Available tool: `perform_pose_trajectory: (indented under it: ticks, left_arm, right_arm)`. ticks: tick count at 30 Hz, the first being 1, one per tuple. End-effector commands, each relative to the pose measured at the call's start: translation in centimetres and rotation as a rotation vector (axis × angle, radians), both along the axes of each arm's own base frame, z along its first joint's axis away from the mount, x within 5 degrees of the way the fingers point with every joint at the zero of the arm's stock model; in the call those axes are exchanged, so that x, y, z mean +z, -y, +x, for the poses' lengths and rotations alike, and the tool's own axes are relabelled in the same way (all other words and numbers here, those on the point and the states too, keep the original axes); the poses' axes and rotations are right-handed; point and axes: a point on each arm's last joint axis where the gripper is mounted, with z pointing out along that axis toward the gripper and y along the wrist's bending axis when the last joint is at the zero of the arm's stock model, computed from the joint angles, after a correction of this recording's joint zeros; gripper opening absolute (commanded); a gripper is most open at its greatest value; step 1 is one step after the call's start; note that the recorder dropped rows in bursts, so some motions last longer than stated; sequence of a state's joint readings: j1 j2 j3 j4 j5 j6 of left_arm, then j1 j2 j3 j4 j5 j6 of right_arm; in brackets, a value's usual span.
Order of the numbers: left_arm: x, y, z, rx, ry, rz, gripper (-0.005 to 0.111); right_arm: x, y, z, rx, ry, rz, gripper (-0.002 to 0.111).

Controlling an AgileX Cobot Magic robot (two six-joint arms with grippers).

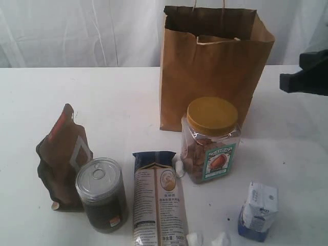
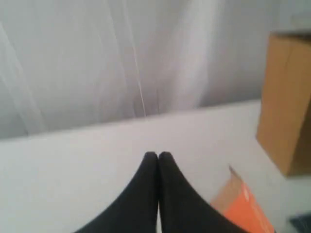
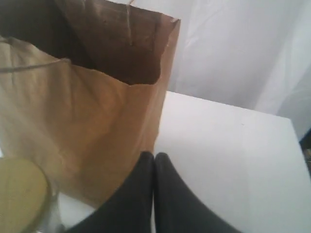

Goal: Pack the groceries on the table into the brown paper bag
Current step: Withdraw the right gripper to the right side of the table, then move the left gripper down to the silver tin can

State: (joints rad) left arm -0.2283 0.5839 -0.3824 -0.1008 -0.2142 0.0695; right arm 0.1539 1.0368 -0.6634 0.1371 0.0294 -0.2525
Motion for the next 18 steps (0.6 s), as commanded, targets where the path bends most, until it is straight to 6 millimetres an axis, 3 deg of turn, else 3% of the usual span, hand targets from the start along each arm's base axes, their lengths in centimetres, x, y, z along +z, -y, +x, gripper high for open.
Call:
perform_pose_trajectory:
  ticks: [1, 6, 8, 10, 13, 18]
  left_arm:
    - [-2.2, 1.2, 0.0, -0.076, -0.288, -0.006, 0.000]
    - [-3.2, 3.3, -1.0, -0.257, -0.381, 0.072, 0.000]
    - [-3.9, 4.3, -1.4, -0.344, -0.439, 0.139, 0.000]
    - [-4.6, 5.3, -1.9, -0.431, -0.495, 0.174, 0.000]
    - [-5.0, 6.5, -2.6, -0.528, -0.524, 0.205, 0.000]
    - [-4.7, 7.2, -2.8, -0.566, -0.502, 0.171, 0.000]
  right_arm:
    - [-1.1, 3.0, -0.3, -0.029, -0.091, -0.259, 0.000]
    - [-1.9, 8.3, 0.5, -0.222, -0.119, -0.372, 0.000]
    - [-2.9, 10.9, 1.0, -0.371, -0.138, -0.233, 0.000]
    - [-4.6, 12.8, 1.4, -0.552, -0.189, 0.059, 0.000]
    - [-7.4, 13.6, 1.4, -0.712, -0.351, 0.350, 0.000]
    - [-10.6, 12.5, 0.3, -0.611, -0.685, 0.231, 0.000]
